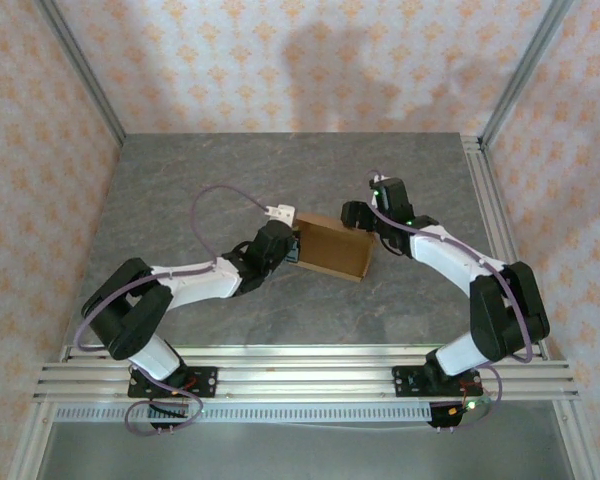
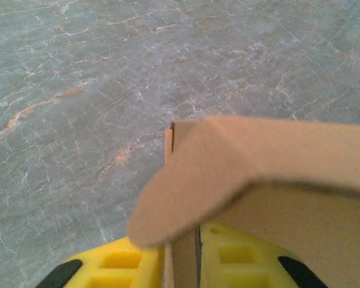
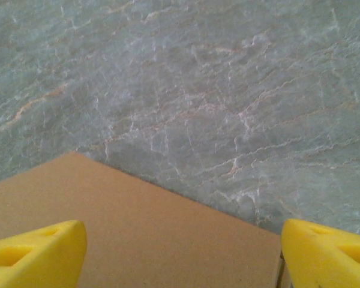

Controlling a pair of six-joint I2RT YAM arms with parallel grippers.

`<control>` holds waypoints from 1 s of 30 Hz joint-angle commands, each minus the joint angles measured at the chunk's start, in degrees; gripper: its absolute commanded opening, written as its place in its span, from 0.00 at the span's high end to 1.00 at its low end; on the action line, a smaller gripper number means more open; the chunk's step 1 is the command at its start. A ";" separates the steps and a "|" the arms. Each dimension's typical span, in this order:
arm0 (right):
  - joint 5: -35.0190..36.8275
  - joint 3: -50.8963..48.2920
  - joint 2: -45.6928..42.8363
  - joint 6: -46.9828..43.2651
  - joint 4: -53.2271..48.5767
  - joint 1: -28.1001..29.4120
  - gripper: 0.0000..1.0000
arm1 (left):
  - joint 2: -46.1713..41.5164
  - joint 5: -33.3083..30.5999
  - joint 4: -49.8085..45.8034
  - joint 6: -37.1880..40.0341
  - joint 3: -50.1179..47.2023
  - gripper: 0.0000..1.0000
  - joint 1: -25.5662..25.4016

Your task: Fold the paper box

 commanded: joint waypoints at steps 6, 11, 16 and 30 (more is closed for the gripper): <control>-1.09 -2.53 0.24 -0.08 2.17 0.57 0.16 | -8.55 -3.53 -2.10 -0.25 -5.10 0.45 -2.56; -0.73 -3.83 0.22 -0.58 3.19 0.52 0.15 | -18.04 -3.26 -4.64 -0.69 -9.18 0.20 -3.01; 0.30 -4.82 1.07 -3.56 3.81 1.25 0.15 | -26.18 0.49 -10.93 0.44 -7.85 0.00 -1.70; 10.15 -6.78 3.58 -9.27 3.56 4.71 0.13 | -1.19 22.87 -31.25 -10.02 16.43 0.02 12.07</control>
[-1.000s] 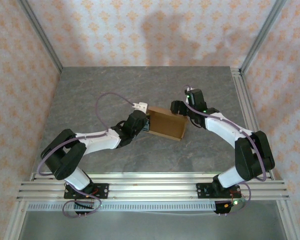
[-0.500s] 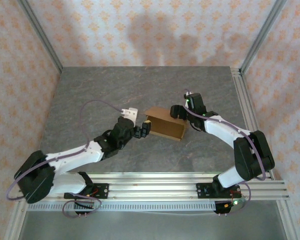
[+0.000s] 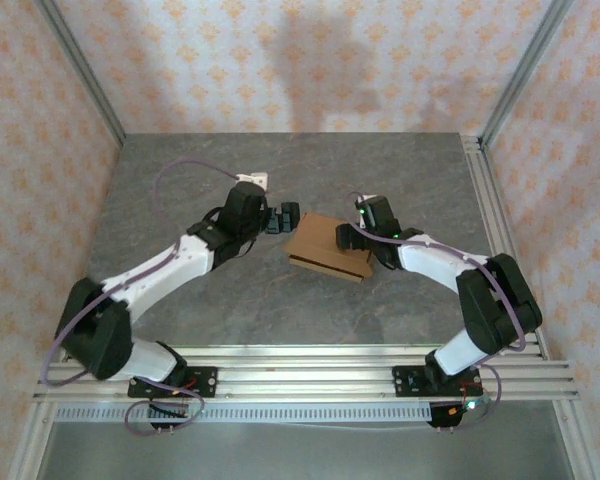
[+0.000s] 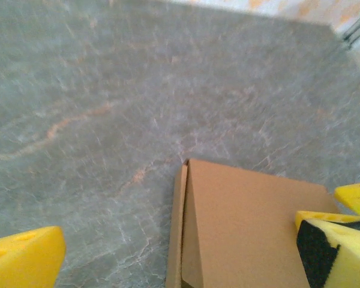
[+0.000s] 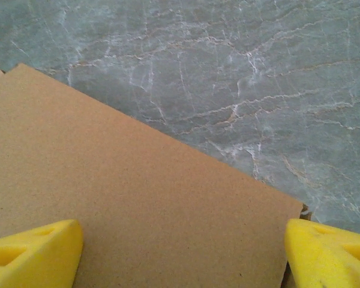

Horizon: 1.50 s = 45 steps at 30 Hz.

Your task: Fold the paper box

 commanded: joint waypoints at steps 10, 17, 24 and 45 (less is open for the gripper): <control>4.34 -5.27 -9.27 1.99 6.44 0.21 0.13 | 18.06 16.53 -3.19 0.16 6.01 0.21 1.18; 6.97 -9.10 -11.89 14.76 5.36 -1.82 0.17 | 20.77 17.27 -0.85 -0.65 4.53 0.44 1.15; 0.55 -11.60 -9.02 22.94 1.16 -6.30 0.26 | 21.24 18.27 0.30 -0.71 4.06 0.55 1.14; -18.90 -6.63 5.56 34.07 11.58 -6.48 0.76 | 22.04 20.46 3.29 -1.75 3.24 0.62 1.13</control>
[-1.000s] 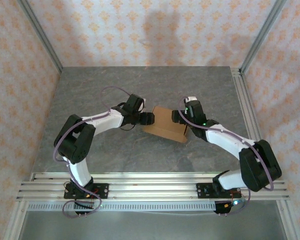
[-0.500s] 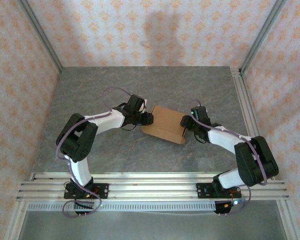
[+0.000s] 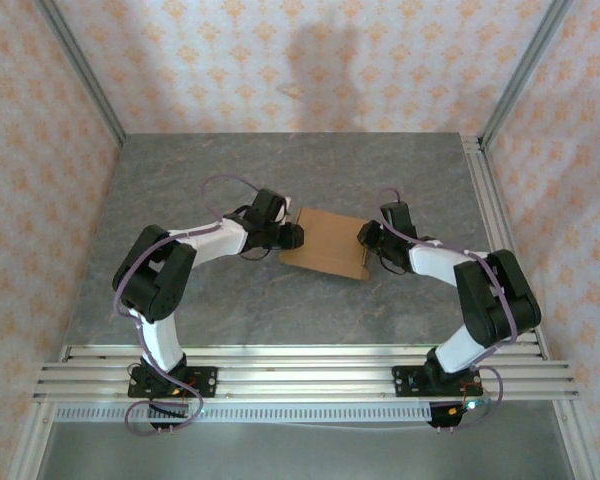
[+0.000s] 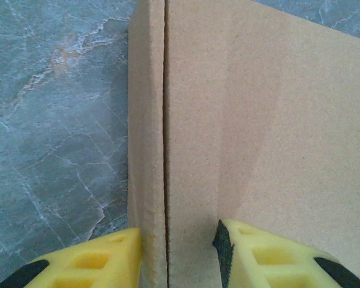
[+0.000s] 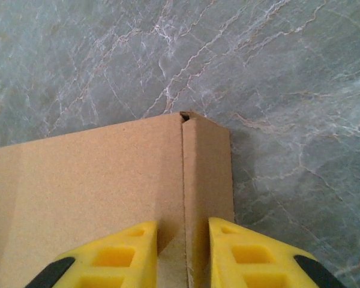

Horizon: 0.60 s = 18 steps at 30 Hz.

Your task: Fold the paper box

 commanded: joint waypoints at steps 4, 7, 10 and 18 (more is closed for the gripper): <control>-10.80 2.22 6.57 5.80 2.31 2.52 0.76 | 0.88 2.38 1.94 -0.45 -0.11 0.62 -1.05; -12.22 3.43 8.89 7.13 4.36 3.76 0.76 | 0.62 2.23 2.07 -0.63 -0.21 0.62 -1.01; -13.04 4.41 10.52 6.87 6.16 5.11 0.76 | 0.35 2.13 2.79 -1.13 -0.51 0.62 -1.02; -12.35 6.03 12.23 6.27 6.62 6.48 0.92 | 0.67 4.70 7.72 -4.65 -1.54 0.62 -1.00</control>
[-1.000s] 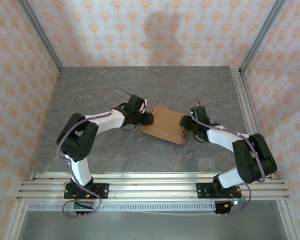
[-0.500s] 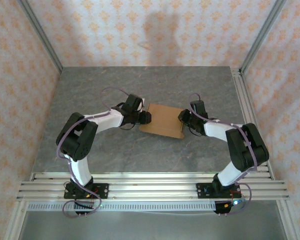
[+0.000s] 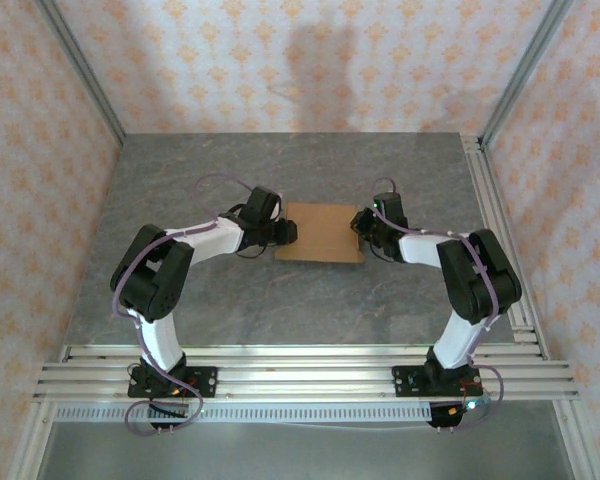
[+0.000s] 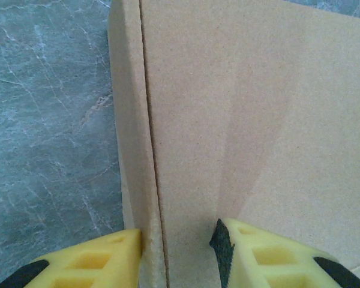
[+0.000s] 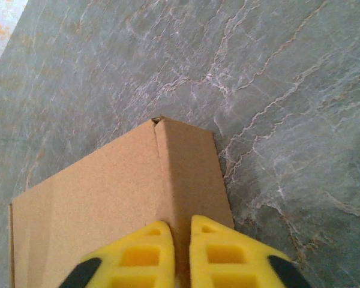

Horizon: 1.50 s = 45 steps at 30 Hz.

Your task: Fold the paper box

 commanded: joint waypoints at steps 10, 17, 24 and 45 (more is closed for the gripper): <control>-9.33 1.10 3.95 2.39 -0.40 7.66 0.92 | 0.97 6.78 6.97 -2.27 -0.25 0.62 -2.70; -7.06 1.54 0.72 -1.41 -5.04 6.23 0.77 | -0.37 2.32 2.80 -0.46 -0.68 0.63 -2.70; -7.45 1.10 1.14 -2.13 -5.16 5.31 0.66 | -0.19 2.25 3.16 -0.59 -1.34 0.73 -2.44; -8.76 -0.20 -4.26 -6.98 -3.48 1.88 0.38 | 2.95 14.73 10.06 -1.28 -5.48 0.96 4.93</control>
